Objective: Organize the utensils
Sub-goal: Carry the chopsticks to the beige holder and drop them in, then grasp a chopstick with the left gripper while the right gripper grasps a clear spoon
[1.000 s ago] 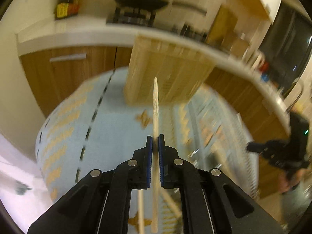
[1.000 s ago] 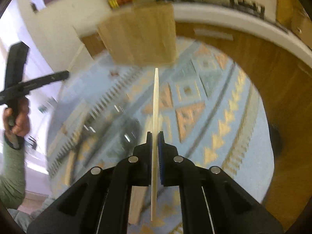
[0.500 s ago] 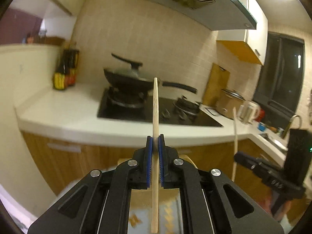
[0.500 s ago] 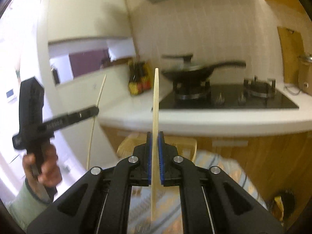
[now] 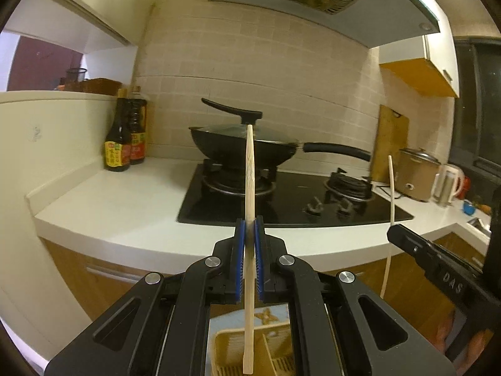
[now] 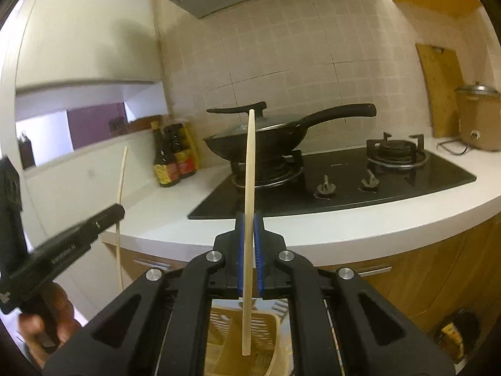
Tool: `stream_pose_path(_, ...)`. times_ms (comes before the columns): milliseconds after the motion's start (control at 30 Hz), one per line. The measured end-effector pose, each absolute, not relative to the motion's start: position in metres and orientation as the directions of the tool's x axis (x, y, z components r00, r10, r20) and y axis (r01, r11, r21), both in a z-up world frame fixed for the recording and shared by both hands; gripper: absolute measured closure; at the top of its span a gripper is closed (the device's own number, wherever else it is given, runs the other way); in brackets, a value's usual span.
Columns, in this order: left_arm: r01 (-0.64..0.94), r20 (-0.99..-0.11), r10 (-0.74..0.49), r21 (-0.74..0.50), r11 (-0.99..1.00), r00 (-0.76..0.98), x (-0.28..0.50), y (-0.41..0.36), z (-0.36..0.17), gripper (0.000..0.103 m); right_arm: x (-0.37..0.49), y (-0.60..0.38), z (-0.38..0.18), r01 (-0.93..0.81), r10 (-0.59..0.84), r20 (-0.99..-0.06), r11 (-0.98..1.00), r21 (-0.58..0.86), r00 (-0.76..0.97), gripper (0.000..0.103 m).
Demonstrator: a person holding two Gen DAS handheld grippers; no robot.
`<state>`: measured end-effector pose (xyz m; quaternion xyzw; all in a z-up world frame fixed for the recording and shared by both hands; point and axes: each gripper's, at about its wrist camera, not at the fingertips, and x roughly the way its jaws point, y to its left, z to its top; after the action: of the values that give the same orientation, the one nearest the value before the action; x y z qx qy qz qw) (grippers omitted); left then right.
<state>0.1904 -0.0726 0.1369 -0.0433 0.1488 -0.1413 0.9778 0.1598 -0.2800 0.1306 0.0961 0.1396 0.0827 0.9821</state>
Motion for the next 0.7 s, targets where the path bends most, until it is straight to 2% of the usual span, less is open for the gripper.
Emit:
stream_pose_path(233,0.265,-0.297,-0.292,-0.129,0.956,0.909,0.189,-0.062,0.114,0.097,0.146,-0.265,0.112,-0.149,0.178,-0.247,0.980,0.133,0.953,0.098)
stream_pose_path(267,0.268,-0.304,-0.297,-0.134,0.954,0.905,0.186,-0.060,0.112,0.091,0.141,-0.266,0.111,-0.152,0.181,-0.249,0.979,0.134,0.951,0.098)
stream_pose_path(367,0.274,-0.314,-0.309,-0.152,0.950,0.898,0.176,-0.051,0.109,0.076,0.128,-0.268,0.110,-0.169,0.201,-0.259,0.976,0.139,0.945,0.089)
stream_pose_path(433,0.280,-0.322,-0.320,-0.164,0.946,0.891,0.167,-0.045,0.106,0.073,0.115,-0.269,0.110,-0.180,0.212,-0.273,0.974,0.137,0.938,0.087)
stream_pose_path(467,0.284,-0.330,-0.329,-0.177,0.942,0.885,0.161,-0.040,0.105,0.065,0.108,-0.270,0.110,-0.184,0.217,-0.277,0.973,0.139,0.936,0.087)
stream_pose_path(500,0.286,-0.336,-0.334,-0.185,0.940,0.881,0.157,-0.037,0.105,0.053,0.099,-0.271,0.110,-0.188,0.223,-0.285,0.971,0.144,0.932,0.084)
stream_pose_path(567,0.294,-0.345,-0.357,-0.221,0.930,0.868,0.142,-0.025,0.104,0.042,0.082,-0.274,0.108,-0.195,0.235,-0.310,0.969,0.155,0.921,0.067)
stream_pose_path(600,0.299,-0.350,-0.365,-0.230,0.926,0.862,0.135,-0.021,0.103,0.042,0.074,-0.275,0.108,-0.197,0.238,-0.318,0.968,0.157,0.918,0.051)
stream_pose_path(700,0.307,-0.399,-0.380,-0.236,0.922,0.834,0.113,-0.009,0.101,0.040,0.047,-0.274,0.106,-0.198,0.239,-0.353,0.969,0.150,0.905,0.049)
